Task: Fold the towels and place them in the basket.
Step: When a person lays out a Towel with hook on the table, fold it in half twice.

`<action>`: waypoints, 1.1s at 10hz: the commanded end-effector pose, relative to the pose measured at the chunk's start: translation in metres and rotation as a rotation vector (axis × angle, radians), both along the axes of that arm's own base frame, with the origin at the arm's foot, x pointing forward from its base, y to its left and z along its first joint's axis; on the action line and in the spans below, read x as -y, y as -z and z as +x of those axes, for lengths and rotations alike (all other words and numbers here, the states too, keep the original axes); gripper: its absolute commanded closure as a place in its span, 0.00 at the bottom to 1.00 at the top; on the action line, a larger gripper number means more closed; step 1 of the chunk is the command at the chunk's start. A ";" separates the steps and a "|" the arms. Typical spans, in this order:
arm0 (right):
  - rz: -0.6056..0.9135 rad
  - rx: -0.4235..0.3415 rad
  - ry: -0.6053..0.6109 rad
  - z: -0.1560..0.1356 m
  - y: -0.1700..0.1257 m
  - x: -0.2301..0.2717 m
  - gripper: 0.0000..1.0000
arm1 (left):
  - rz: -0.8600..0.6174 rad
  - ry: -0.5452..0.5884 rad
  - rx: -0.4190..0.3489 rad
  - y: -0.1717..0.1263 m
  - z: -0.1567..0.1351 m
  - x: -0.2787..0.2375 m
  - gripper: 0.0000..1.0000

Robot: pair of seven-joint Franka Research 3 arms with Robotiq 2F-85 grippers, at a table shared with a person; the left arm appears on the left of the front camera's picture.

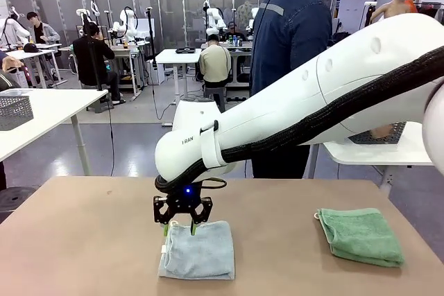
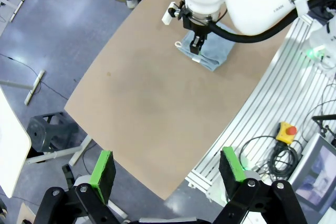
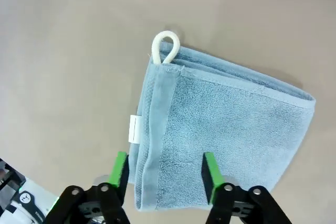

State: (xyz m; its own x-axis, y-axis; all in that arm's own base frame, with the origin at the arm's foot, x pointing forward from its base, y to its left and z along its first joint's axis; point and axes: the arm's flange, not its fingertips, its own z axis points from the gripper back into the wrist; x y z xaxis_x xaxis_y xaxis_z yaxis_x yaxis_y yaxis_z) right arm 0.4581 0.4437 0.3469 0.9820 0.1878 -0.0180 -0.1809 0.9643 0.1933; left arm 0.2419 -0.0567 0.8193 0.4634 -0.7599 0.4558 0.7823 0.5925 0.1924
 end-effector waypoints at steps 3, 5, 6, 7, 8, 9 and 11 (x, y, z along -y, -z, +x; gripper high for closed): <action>0.050 0.021 0.044 -0.007 -0.002 0.025 0.00 | 0.020 -0.006 0.013 0.002 -0.001 -0.002 0.00; 0.015 0.007 0.022 0.001 -0.002 0.007 0.00 | 0.020 -0.006 0.013 0.002 -0.001 -0.002 0.00; 0.015 0.007 0.022 0.001 -0.002 0.007 0.00 | 0.020 -0.006 0.013 0.002 -0.001 -0.002 0.00; 0.015 0.007 0.022 0.001 -0.002 0.007 0.00 | 0.020 -0.006 0.013 0.002 -0.001 -0.002 0.00; 0.015 0.007 0.022 0.001 -0.002 0.007 0.00 | 0.020 -0.006 0.013 0.002 -0.001 -0.002 0.00; 0.015 0.007 0.022 0.001 -0.002 0.007 0.00 | 0.020 -0.006 0.013 0.002 -0.001 -0.002 0.00; 0.015 0.007 0.022 0.001 -0.002 0.007 0.00 | 0.020 -0.006 0.013 0.002 -0.001 -0.002 0.00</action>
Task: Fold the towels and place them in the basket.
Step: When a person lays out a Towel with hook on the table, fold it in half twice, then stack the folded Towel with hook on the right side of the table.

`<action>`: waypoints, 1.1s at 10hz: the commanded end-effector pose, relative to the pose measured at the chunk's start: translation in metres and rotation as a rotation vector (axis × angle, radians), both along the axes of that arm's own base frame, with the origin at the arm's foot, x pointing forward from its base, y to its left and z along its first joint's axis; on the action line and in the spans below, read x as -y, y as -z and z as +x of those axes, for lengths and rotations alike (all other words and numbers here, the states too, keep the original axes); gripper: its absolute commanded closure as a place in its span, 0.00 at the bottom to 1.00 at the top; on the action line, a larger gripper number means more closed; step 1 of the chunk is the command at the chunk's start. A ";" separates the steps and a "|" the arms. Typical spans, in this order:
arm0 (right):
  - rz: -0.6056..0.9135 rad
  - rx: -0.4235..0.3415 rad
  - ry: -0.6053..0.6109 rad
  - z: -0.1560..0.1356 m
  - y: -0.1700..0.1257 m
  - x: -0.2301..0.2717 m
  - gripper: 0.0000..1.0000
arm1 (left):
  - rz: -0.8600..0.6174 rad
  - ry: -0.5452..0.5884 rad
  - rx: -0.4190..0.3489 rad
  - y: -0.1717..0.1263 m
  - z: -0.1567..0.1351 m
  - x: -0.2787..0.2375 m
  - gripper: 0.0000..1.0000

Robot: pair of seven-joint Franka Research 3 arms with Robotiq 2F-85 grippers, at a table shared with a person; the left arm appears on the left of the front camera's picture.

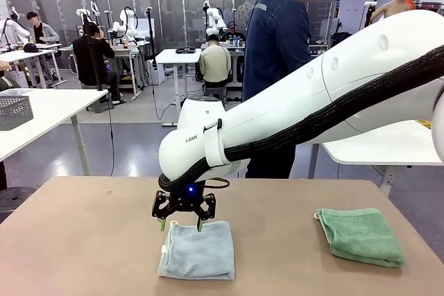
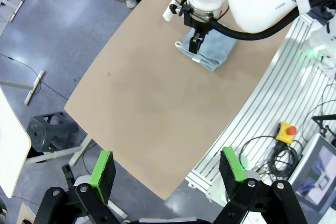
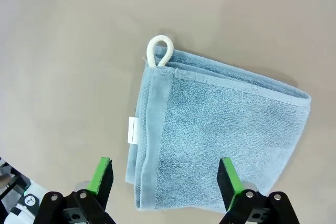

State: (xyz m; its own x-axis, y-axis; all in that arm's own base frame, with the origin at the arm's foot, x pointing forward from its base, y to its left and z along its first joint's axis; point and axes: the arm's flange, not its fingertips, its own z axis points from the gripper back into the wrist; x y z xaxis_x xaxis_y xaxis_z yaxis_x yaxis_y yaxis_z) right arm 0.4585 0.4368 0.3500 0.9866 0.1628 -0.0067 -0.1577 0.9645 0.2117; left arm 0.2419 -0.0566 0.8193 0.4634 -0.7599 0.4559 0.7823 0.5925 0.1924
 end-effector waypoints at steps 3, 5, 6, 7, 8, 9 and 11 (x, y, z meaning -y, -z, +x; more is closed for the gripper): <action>-0.005 0.000 -0.004 0.000 0.001 0.000 0.00 | 0.020 -0.006 0.013 0.002 -0.001 -0.002 0.00; -0.005 0.000 -0.004 0.000 0.001 0.000 0.00 | 0.020 -0.006 0.013 0.002 -0.001 -0.002 0.00; -0.005 0.000 -0.004 0.000 0.001 0.000 0.00 | 0.020 -0.006 0.013 0.002 -0.001 -0.002 0.00; -0.005 0.000 -0.004 0.000 0.001 0.000 0.00 | 0.020 -0.006 0.013 0.002 -0.001 -0.002 0.00; -0.005 0.000 -0.004 0.000 0.001 0.000 0.00 | 0.020 -0.006 0.013 0.002 -0.001 -0.002 0.00; -0.005 0.000 -0.004 0.000 0.001 0.000 0.00 | 0.020 -0.006 0.013 0.002 -0.001 -0.002 0.00; -0.005 0.000 -0.004 0.000 0.001 0.000 0.00 | 0.020 -0.006 0.013 0.002 -0.001 -0.002 0.00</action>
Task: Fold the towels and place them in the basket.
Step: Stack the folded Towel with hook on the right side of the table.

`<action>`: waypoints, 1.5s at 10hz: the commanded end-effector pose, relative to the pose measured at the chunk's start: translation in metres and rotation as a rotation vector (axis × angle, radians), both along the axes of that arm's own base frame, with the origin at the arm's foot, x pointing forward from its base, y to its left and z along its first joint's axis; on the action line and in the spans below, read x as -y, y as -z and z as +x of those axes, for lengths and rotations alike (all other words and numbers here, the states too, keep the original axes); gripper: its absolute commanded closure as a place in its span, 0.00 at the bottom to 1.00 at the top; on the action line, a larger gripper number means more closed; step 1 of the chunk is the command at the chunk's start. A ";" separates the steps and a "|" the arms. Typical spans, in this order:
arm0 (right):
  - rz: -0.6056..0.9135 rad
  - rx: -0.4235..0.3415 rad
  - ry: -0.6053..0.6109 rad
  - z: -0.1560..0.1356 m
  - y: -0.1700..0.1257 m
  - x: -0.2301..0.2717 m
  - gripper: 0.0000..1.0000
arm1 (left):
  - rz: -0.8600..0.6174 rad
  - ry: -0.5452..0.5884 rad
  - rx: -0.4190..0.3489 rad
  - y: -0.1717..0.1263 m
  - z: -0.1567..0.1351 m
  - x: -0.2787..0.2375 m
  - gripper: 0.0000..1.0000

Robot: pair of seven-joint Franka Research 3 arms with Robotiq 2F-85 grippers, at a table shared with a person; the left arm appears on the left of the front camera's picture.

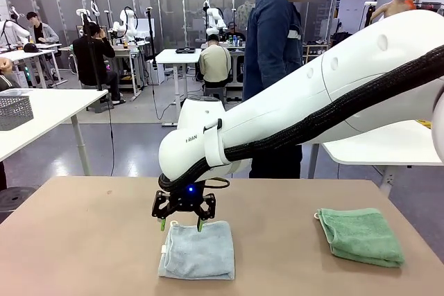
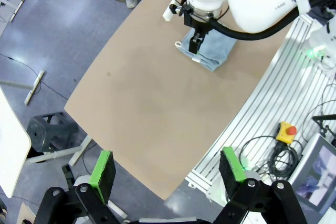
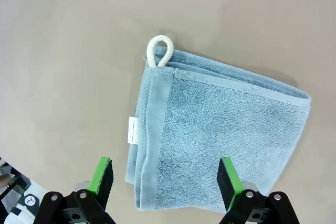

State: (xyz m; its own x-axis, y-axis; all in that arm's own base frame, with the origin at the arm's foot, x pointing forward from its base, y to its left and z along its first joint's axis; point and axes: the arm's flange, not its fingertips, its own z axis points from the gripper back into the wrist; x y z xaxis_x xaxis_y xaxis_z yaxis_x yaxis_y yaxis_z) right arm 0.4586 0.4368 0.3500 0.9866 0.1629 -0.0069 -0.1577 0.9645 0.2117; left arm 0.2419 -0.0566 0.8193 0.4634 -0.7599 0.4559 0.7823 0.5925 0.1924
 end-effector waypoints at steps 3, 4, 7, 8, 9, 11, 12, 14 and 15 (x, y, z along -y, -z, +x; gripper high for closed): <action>0.000 0.000 0.000 0.000 0.000 0.000 0.00 | 0.020 -0.006 0.013 0.002 -0.001 -0.002 0.00; 0.074 0.041 0.045 -0.018 -0.022 0.020 0.00 | 0.020 -0.006 0.013 0.002 -0.001 -0.002 0.00; 0.244 0.107 0.202 -0.056 -0.028 0.102 0.00 | 0.020 -0.006 0.013 0.002 -0.001 -0.002 0.00; 0.303 0.123 0.240 -0.062 -0.019 0.129 0.00 | 0.020 -0.006 0.013 0.002 -0.001 -0.002 0.00; 0.369 0.130 0.271 -0.065 -0.008 0.153 0.00 | 0.020 -0.006 0.013 0.002 -0.001 -0.002 0.00; 0.502 0.162 0.279 -0.057 0.022 0.187 0.00 | 0.020 -0.006 0.013 0.002 -0.001 -0.002 0.00; 0.543 0.177 0.276 -0.052 0.037 0.197 0.00 | 0.020 -0.006 0.013 0.002 -0.001 -0.002 0.00; 0.582 0.168 0.264 -0.045 0.056 0.205 0.00 | 0.020 -0.006 0.013 0.002 -0.001 -0.002 0.00; 0.595 0.152 0.240 -0.042 0.064 0.205 0.00 | 0.020 -0.006 0.013 0.002 -0.001 -0.002 0.00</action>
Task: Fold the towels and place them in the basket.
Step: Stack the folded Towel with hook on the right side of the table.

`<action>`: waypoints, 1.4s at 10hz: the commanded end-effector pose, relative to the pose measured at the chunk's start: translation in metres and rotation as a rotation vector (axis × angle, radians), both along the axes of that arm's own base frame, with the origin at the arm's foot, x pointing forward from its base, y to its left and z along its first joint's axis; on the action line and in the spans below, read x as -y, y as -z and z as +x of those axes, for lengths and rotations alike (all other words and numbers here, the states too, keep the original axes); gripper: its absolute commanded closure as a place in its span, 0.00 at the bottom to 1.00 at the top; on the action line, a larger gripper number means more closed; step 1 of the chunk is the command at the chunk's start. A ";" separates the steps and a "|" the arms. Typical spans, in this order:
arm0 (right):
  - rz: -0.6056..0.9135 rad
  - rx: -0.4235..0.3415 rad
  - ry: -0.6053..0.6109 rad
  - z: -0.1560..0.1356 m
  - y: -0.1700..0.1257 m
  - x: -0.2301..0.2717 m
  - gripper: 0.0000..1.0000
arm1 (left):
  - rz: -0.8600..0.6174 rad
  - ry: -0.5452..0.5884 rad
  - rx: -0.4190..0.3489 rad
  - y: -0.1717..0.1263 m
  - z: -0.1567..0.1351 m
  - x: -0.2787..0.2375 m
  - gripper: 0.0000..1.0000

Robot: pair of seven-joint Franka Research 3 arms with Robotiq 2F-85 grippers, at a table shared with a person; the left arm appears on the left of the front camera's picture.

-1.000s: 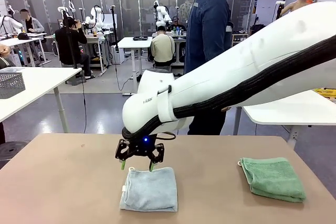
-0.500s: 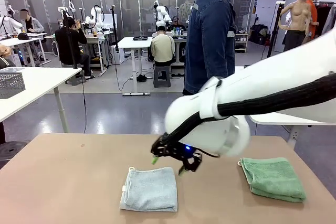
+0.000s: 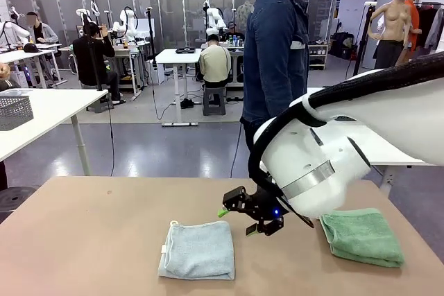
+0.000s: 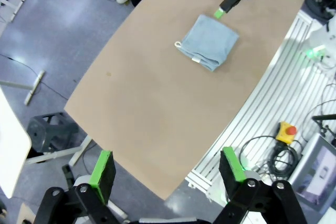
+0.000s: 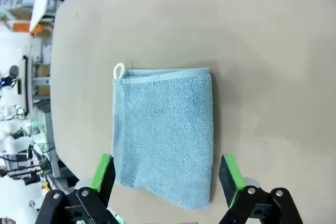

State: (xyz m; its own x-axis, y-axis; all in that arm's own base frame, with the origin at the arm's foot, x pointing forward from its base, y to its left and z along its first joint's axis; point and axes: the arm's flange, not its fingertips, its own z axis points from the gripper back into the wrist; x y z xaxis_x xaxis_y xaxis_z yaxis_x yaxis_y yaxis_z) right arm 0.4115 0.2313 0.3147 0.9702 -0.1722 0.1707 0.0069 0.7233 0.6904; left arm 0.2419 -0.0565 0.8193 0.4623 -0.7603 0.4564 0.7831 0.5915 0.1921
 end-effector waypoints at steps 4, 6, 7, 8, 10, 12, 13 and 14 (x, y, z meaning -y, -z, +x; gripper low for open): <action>0.059 -0.048 -0.111 0.019 0.056 -0.013 0.00 | 0.021 -0.008 0.013 0.002 0.000 -0.002 0.00; 0.065 -0.047 -0.118 0.022 0.061 -0.022 0.00 | 0.021 -0.008 0.013 0.002 0.000 -0.002 0.00; 0.069 -0.049 -0.114 0.023 0.062 -0.024 0.00 | 0.021 -0.008 0.013 0.002 0.000 -0.002 0.00; 0.077 -0.054 -0.109 0.024 0.064 -0.025 0.00 | 0.021 -0.008 0.013 0.002 0.000 -0.002 0.00; 0.077 -0.056 -0.101 0.026 0.068 -0.032 0.00 | 0.021 -0.008 0.013 0.002 0.000 -0.002 0.00; 0.072 -0.049 -0.097 0.024 0.066 -0.037 0.42 | 0.021 -0.008 0.013 0.002 0.000 -0.002 0.00; 0.069 -0.044 -0.091 0.024 0.065 -0.039 0.80 | 0.021 -0.008 0.013 0.002 0.000 -0.002 0.00; 0.071 -0.041 -0.084 0.023 0.064 -0.042 1.00 | 0.021 -0.008 0.013 0.002 0.000 -0.002 0.00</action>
State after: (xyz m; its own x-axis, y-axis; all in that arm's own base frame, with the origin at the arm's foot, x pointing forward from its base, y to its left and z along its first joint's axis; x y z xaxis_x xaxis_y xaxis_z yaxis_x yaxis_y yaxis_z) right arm 0.4359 0.2643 0.2565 0.9925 -0.0741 0.0975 -0.0220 0.6748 0.7376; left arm 0.2419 -0.0566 0.8193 0.4619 -0.7605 0.4564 0.7835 0.5910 0.1919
